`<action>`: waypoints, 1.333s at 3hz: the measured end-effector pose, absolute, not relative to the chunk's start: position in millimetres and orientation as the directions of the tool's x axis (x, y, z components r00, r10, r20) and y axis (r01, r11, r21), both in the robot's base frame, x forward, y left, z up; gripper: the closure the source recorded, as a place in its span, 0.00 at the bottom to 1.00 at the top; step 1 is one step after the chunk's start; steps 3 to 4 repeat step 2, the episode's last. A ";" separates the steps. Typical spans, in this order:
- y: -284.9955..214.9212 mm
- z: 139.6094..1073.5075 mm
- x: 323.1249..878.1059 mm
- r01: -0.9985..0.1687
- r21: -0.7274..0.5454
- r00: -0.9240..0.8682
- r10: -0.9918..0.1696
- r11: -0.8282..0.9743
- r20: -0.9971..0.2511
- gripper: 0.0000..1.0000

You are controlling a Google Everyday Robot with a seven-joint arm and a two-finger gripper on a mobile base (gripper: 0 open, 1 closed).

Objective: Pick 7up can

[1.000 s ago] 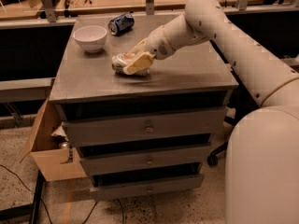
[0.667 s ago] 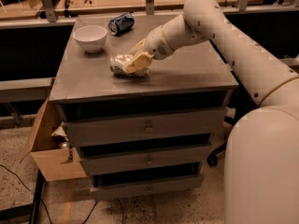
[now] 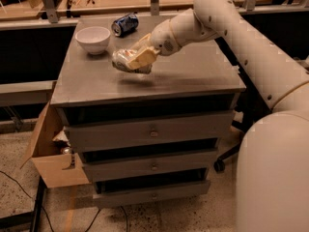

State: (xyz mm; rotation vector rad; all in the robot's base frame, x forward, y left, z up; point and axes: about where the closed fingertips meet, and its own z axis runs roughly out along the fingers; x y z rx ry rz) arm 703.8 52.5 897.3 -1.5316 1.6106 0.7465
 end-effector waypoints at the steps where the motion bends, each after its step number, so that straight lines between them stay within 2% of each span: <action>1: 39.5 951.8 698.2 -0.980 -0.160 0.091 -0.450 0.117 -0.888 1.00; 4: 39.5 951.8 698.2 -0.980 -0.160 0.091 -0.450 0.117 -0.888 1.00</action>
Offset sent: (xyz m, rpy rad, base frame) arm -0.0046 -0.0103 0.0429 0.0758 -0.0607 -0.0024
